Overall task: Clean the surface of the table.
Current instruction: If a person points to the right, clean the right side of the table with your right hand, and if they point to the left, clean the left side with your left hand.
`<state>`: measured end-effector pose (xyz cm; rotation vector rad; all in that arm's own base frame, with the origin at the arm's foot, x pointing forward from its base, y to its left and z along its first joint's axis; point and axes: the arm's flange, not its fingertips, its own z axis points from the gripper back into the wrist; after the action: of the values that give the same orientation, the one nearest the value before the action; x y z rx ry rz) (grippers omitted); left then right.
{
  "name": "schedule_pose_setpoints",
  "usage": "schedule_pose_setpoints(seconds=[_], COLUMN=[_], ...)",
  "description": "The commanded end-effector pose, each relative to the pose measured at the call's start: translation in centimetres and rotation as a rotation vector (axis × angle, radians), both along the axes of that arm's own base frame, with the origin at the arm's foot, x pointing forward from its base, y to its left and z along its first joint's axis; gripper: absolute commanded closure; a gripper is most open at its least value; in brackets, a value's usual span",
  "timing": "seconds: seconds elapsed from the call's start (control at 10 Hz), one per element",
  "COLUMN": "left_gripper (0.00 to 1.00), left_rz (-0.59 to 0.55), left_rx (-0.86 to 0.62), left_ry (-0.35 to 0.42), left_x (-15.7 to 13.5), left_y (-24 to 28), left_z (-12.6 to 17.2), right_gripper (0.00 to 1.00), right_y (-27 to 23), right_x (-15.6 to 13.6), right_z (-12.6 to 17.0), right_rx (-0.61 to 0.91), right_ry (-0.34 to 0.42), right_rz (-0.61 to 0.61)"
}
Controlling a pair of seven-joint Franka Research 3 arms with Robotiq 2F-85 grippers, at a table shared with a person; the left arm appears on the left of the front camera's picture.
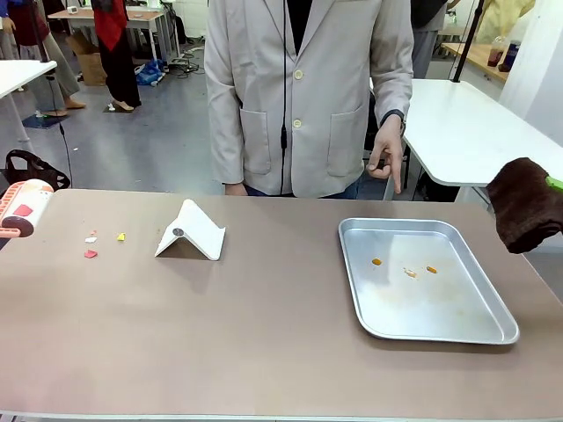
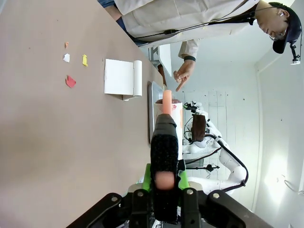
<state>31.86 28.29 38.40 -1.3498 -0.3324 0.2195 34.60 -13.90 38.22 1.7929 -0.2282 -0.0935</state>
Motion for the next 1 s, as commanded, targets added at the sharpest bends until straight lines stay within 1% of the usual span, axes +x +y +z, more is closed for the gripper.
schedule_pose_setpoints(seconds=[0.0, 0.2, 0.3, 0.5, 0.6, 0.7, 0.9], left_gripper=[0.77, 0.77, 0.77, 0.77, 0.77, 0.77, 0.77], left_rz=[-0.008, -0.008, -0.008, -0.008, -0.008, -0.008, -0.008], left_rx=[0.009, 0.009, 0.009, 0.009, 0.009, 0.009, 0.009], left_ry=[-0.007, -0.007, -0.007, -0.007, -0.007, -0.007, -0.007], left_x=[-0.1, -0.1, -0.1, -0.1, -0.1, -0.1, -0.1], left_y=[-0.1, -0.1, -0.1, -0.1, -0.1, -0.1, -0.1], left_z=[0.4, 0.4, 0.4, 0.4, 0.4, 0.4, 0.4], right_gripper=[0.88, 0.88, 0.88, 0.88, 0.88, 0.88, 0.88], right_y=[-0.1, -0.1, 0.0, 2.4, 3.6, 5.0, 8.6], right_x=[-0.4, -0.4, 0.0, 0.4, 0.6, 0.9, 1.8], right_z=[0.6, 0.6, 0.0, 1.2, 1.6, 1.8, 2.0], right_rx=[0.016, 0.016, 0.0, -0.16, -0.256, -0.355, -0.61], right_ry=[0.006, 0.006, 0.0, -0.042, -0.071, -0.084, -0.1], right_rz=[0.01, 0.01, 0.0, -0.011, -0.006, -0.009, -0.02])
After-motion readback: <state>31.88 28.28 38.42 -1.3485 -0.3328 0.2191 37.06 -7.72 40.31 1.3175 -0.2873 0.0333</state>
